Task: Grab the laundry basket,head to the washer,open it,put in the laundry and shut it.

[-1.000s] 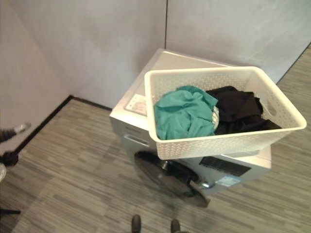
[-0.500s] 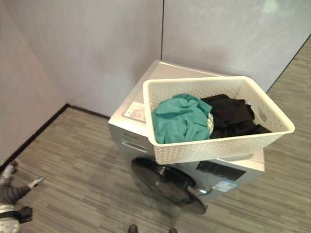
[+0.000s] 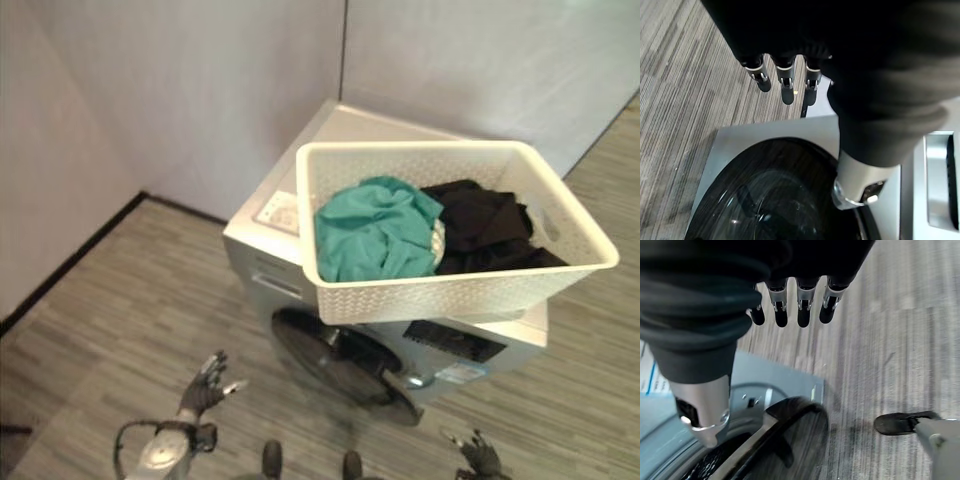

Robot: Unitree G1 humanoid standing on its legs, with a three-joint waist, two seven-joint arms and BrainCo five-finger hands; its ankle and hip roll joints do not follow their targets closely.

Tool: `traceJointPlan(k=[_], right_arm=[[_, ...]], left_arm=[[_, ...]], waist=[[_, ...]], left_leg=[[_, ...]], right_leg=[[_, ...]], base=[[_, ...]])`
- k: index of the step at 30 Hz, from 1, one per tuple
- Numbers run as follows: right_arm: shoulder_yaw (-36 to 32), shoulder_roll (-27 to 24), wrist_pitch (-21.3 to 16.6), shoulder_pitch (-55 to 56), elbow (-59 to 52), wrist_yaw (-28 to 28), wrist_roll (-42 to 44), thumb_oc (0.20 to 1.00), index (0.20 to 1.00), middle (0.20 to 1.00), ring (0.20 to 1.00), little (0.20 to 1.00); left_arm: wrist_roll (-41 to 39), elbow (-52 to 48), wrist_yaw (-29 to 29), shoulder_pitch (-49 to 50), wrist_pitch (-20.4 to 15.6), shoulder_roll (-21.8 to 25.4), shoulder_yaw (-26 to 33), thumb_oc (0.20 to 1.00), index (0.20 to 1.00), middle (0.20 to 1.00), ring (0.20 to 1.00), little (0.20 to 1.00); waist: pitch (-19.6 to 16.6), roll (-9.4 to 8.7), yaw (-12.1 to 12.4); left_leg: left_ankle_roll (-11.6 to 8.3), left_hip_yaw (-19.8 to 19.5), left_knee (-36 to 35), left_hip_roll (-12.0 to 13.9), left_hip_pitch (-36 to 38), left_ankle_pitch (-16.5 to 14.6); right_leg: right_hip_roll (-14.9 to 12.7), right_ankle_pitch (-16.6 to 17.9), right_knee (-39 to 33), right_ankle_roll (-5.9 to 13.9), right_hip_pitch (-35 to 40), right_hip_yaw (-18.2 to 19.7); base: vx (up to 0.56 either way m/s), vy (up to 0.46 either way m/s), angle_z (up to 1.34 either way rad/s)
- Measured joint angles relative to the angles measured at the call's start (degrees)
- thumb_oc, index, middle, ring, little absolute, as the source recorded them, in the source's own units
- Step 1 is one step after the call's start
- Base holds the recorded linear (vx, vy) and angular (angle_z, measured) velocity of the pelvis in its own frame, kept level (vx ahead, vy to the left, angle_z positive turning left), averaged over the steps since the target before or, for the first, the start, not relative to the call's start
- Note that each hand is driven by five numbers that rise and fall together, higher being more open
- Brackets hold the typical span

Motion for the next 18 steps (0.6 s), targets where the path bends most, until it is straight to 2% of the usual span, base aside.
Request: traceJointPlan(k=[3, 4, 5, 6, 7, 8, 9, 10, 11, 12, 13, 15, 16, 17, 18], right_arm=[[0.1, -0.3, 0.0, -0.7, 2.0, -1.0, 0.0, 1.000, 1.000, 1.000, 1.000, 1.000], [-0.2, 0.2, -0.1, 0.1, 2.5, -0.9, 0.0, 1.000, 1.000, 1.000, 1.000, 1.000], [-0.2, 0.7, 0.0, 0.5, 2.8, -0.9, 0.0, 1.000, 1.000, 1.000, 1.000, 1.000], [-0.3, 0.7, 0.0, 1.1, 2.8, -0.9, 0.0, 1.000, 1.000, 1.000, 1.000, 1.000], [-1.6, 0.5, -0.3, 1.8, 3.9, -0.9, -0.2, 1.000, 1.000, 1.000, 1.000, 1.000], [-2.4, 0.9, -0.5, 1.7, 5.2, -0.9, -0.4, 1.000, 1.000, 1.000, 1.000, 1.000], [-2.8, 0.9, 0.1, 2.4, 6.0, -0.9, -0.4, 1.000, 1.000, 1.000, 1.000, 1.000], [-3.9, 1.0, 0.6, 3.1, 6.4, -0.9, -0.4, 1.000, 1.000, 1.000, 1.000, 1.000], [-3.9, 1.0, 0.8, 3.6, 6.3, -0.8, -0.4, 1.000, 1.000, 1.000, 1.000, 1.000], [-4.1, 0.9, 1.1, 4.8, 6.3, -0.7, -0.3, 1.000, 1.000, 1.000, 1.000, 1.000], [-4.3, 1.2, 1.2, 5.2, 6.5, -0.6, 0.1, 1.000, 1.000, 1.000, 1.000, 1.000], [-7.7, 2.3, 2.1, 5.1, 5.2, -0.5, 1.3, 1.000, 1.000, 1.000, 1.000, 1.000], [-8.3, 2.1, 2.4, 5.1, 4.3, -0.7, 1.2, 1.000, 1.000, 1.000, 1.000, 1.000], [-11.0, 2.1, 3.1, 7.2, -2.6, -1.3, 1.2, 1.000, 1.000, 1.000, 1.000, 1.000], [-10.9, 1.3, 1.7, 6.8, -3.8, -2.1, 1.2, 1.000, 1.000, 1.000, 1.000, 1.000]], left_arm=[[0.0, 1.4, 0.9, -2.8, 0.1, 0.0, -0.6, 1.000, 1.000, 1.000, 1.000, 1.000], [0.2, 4.3, 1.3, -5.9, 0.4, 0.5, -1.7, 1.000, 1.000, 1.000, 1.000, 1.000], [0.3, 5.1, 1.3, -7.1, 0.4, 0.7, -1.7, 1.000, 1.000, 1.000, 1.000, 1.000], [0.5, 5.1, 1.4, -7.9, 0.4, 1.0, -1.8, 1.000, 1.000, 1.000, 1.000, 1.000], [0.7, 6.3, 1.3, -9.3, 0.2, 0.2, -2.2, 1.000, 1.000, 1.000, 1.000, 1.000], [0.7, 7.0, 1.3, -9.7, 0.4, -0.3, -2.2, 1.000, 1.000, 1.000, 1.000, 1.000], [1.1, 6.9, 1.1, -9.5, 0.3, -0.6, -2.1, 1.000, 1.000, 1.000, 1.000, 1.000], [1.2, 6.7, 1.1, -9.3, 0.2, -0.7, -1.9, 1.000, 1.000, 1.000, 1.000, 1.000], [1.2, 6.8, 1.1, -9.2, 0.2, -0.8, -1.8, 1.000, 1.000, 1.000, 1.000, 1.000], [1.3, 6.7, 1.0, -9.9, 0.2, -1.3, -2.0, 1.000, 1.000, 1.000, 1.000, 1.000], [1.4, 6.8, 1.0, -10.5, 0.1, -1.5, -2.0, 1.000, 1.000, 1.000, 1.000, 1.000], [2.5, 5.3, 1.1, -10.2, 0.2, -0.9, -1.9, 1.000, 1.000, 1.000, 1.000, 1.000], [2.7, 5.1, 1.1, -9.5, 0.2, -0.6, -2.0, 1.000, 1.000, 1.000, 1.000, 1.000], [3.4, 4.6, 1.1, -7.8, 0.3, -0.4, -1.9, 1.000, 1.000, 1.000, 1.000, 1.000], [3.5, 4.5, 1.2, -6.6, 0.5, -0.1, -2.0, 1.000, 1.000, 1.000, 1.000, 1.000]], waist=[[1.8, 0.17, -0.1], [2.9, -1.99, -1.4], [3.3, -3.55, -1.9], [3.3, -4.80, -2.1], [3.4, -4.50, -3.4], [3.4, -4.44, -3.7], [3.1, -4.04, -4.7], [2.9, -2.76, -5.7], [2.8, -1.77, -6.3], [2.9, -0.03, -7.8], [2.9, 0.53, -8.0], [2.5, 0.77, -8.9], [2.1, 0.89, -8.9], [1.3, 1.55, -9.0], [0.7, 2.65, -9.0]], left_leg=[[-1.00, -1.3, -0.6, 1.1, -1.6, 0.5], [0.52, 3.2, 2.9, 1.4, -2.6, -2.9], [-0.29, 4.7, 6.9, 1.9, -3.3, -3.6], [-0.84, 5.6, 10.6, 3.8, -3.1, -4.0], [-4.59, 3.9, 17.0, 7.0, -2.7, -6.0], [-5.35, 3.2, 24.1, 8.2, -3.0, -7.3], [-6.95, 0.4, 28.4, 9.4, 0.3, -8.6], [-8.82, -2.9, 28.5, 9.9, 4.6, -9.3], [-9.57, -3.8, 25.7, 10.0, 7.5, -8.9], [-9.76, -3.3, 17.6, 10.3, 11.5, -8.0], [-9.81, -2.4, 13.4, 9.9, 13.6, -8.0], [-9.59, 1.3, 4.8, 6.3, 18.2, -8.1], [-9.32, 1.8, 3.3, 5.4, 19.0, -8.4], [-7.09, 2.7, 2.0, 3.7, 19.6, -9.7], [-5.85, 2.1, 1.4, 3.4, 19.8, -11.4]], right_leg=[[0.7, 0.8, 0.5, -1.21, -0.9, -3.0], [-1.5, 1.2, 0.5, -2.77, -0.5, -5.7], [-2.6, 1.1, 0.5, -2.87, -0.6, -6.6], [-3.5, 0.4, 0.5, -3.17, -0.8, -6.5], [-3.9, 1.5, 0.6, -3.71, -1.3, -7.9], [-4.1, 1.4, 0.6, -3.36, -1.1, -7.9], [-4.7, 2.0, 0.6, -2.45, -0.7, -7.8], [-4.7, 2.2, 1.1, -2.04, -0.7, -7.5], [-4.8, 2.3, 1.4, -1.94, -0.7, -7.4], [-5.4, 2.5, 2.3, -1.67, -0.9, -7.9], [-6.0, 2.6, 3.1, -1.15, -1.4, -7.9], [-10.2, 4.5, 7.5, 2.03, -3.9, -7.4], [-11.3, 4.6, 9.0, 2.33, -4.7, -7.3], [-13.2, 5.5, 9.8, 4.10, -5.8, -6.7], [-12.6, 2.4, 10.6, 5.98, -8.1, -5.7]], base=[[-0.30, 0.002, 0.48], [-0.09, 0.026, 0.67], [-0.28, 0.146, 0.69], [-0.20, 0.121, 0.39], [-0.25, 0.185, 0.21], [-0.16, 0.229, 0.18], [-0.21, 0.327, 0.05], [-0.16, 0.264, 0.05], [-0.15, 0.217, 0.26], [-0.18, 0.240, 0.43], [-0.24, 0.328, 0.54], [-0.28, 0.354, 0.21], [-0.27, 0.310, -0.03], [-0.19, 0.188, -0.19], [-0.29, 0.257, -0.25]])
